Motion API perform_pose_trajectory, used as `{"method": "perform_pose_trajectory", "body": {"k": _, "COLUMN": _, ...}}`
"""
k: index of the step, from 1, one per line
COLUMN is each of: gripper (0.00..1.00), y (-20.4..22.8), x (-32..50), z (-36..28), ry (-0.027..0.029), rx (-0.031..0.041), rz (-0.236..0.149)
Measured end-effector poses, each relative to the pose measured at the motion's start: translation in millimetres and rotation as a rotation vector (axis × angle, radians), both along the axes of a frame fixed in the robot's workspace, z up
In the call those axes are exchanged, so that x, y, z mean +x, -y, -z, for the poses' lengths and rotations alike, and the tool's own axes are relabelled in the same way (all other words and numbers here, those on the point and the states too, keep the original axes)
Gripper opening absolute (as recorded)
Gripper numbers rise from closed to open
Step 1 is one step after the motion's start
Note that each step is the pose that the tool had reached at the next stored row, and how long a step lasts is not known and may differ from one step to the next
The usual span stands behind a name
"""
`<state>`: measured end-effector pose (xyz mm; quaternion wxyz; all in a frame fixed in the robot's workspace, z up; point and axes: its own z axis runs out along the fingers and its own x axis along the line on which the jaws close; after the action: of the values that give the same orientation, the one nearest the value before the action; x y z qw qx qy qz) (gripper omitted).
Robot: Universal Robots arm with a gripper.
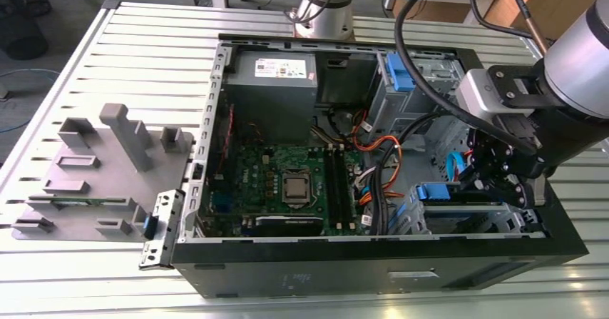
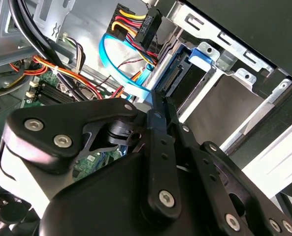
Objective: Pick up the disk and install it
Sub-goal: 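Insert the first disk wire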
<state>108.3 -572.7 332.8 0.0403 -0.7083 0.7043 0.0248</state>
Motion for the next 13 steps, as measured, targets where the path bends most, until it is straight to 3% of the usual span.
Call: {"method": "perform_pose_trajectory", "body": {"k": 13, "gripper": 0.16, "y": 0.0, "x": 0.0, "z": 2.0, "ry": 0.0000, "rx": 0.0002, "rz": 0.000}}
